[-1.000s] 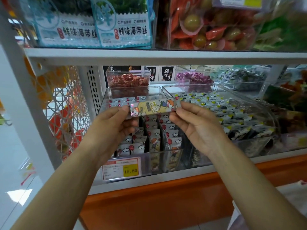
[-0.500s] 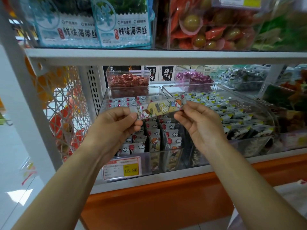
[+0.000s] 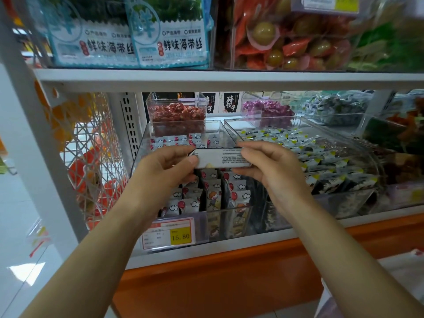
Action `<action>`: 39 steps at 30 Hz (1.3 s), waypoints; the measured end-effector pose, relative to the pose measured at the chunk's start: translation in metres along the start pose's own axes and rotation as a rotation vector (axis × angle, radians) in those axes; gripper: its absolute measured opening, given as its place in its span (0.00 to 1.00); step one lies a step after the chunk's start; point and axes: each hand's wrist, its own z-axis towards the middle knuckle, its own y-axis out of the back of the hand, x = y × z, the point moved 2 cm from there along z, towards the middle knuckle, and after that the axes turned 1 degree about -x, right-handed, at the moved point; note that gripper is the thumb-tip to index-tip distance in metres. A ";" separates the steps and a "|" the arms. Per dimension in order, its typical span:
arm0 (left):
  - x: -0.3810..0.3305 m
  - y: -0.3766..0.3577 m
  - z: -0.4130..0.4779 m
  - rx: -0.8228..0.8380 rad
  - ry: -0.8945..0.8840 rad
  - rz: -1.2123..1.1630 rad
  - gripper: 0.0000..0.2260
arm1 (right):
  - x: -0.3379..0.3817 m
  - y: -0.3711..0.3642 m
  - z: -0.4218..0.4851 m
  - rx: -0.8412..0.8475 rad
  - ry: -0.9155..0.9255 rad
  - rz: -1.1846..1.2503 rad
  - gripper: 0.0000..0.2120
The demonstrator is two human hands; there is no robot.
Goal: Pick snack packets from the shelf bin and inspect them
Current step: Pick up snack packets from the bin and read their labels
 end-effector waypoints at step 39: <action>-0.009 -0.009 -0.005 -0.045 -0.244 0.411 0.12 | 0.001 -0.004 -0.002 0.124 0.087 -0.150 0.20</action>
